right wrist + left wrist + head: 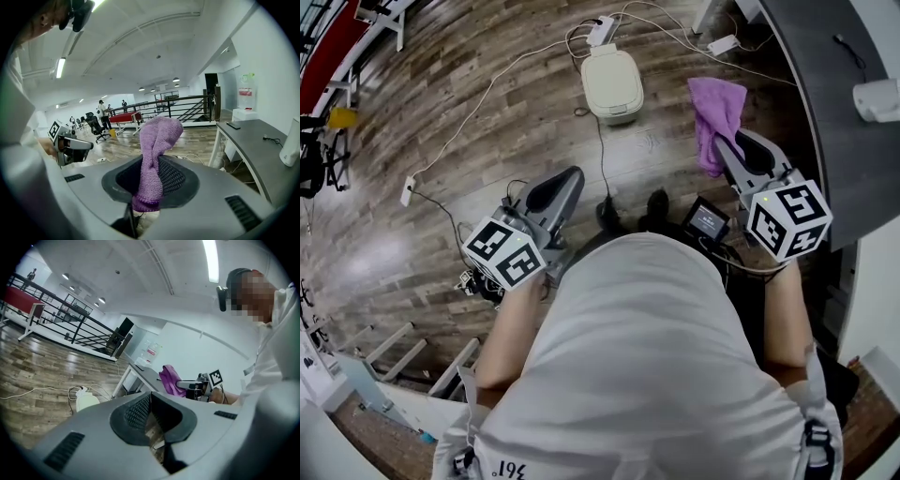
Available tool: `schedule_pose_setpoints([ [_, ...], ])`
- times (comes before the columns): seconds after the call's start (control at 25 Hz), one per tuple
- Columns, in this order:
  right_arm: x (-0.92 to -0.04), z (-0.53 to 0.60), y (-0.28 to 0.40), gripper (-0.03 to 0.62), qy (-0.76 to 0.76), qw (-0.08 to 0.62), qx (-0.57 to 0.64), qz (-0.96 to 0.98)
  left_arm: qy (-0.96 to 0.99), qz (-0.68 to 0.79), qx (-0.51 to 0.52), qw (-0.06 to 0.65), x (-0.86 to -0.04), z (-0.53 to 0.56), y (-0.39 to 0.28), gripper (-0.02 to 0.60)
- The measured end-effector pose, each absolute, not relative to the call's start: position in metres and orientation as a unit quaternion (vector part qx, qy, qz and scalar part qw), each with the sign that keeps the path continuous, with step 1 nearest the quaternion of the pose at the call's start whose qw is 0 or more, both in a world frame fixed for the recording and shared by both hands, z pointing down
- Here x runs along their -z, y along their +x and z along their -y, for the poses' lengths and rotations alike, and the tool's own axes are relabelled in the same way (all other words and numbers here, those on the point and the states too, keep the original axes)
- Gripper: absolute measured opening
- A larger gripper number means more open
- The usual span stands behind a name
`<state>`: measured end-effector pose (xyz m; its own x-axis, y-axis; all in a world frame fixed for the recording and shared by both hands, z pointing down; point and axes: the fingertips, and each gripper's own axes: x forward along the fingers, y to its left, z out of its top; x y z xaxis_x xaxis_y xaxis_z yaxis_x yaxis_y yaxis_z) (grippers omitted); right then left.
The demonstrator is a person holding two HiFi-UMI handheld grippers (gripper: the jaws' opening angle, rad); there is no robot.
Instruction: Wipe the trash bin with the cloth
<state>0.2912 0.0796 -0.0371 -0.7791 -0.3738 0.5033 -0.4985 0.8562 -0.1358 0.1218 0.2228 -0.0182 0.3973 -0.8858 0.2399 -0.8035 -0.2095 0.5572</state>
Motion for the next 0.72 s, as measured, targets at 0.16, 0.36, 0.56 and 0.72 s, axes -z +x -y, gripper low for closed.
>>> schedule_pose_setpoints([
  [0.16, 0.0383, -0.0841, 0.2892, 0.087, 0.236, 0.251, -0.113, 0.932, 0.777, 0.540, 0.065, 0.317, 0.0174, -0.2251, 0.1193, 0.005],
  [0.36, 0.0386, -0.0822, 0.2882, 0.086, 0.239, 0.258, -0.097, 0.931, 0.781, 0.532, 0.060, 0.320, 0.0137, -0.2212, 0.1231, 0.005],
  [0.56, 0.0410, -0.0834, 0.2890, 0.083, 0.243, 0.263, -0.088, 0.930, 0.787, 0.524, 0.058, 0.322, 0.0145, -0.2194, 0.1268, 0.005],
  [0.72, 0.0419, -0.0820, 0.2879, 0.083, 0.243, 0.266, -0.080, 0.930, 0.790, 0.519, 0.057, 0.320, 0.0153, -0.2163, 0.1283, 0.005],
])
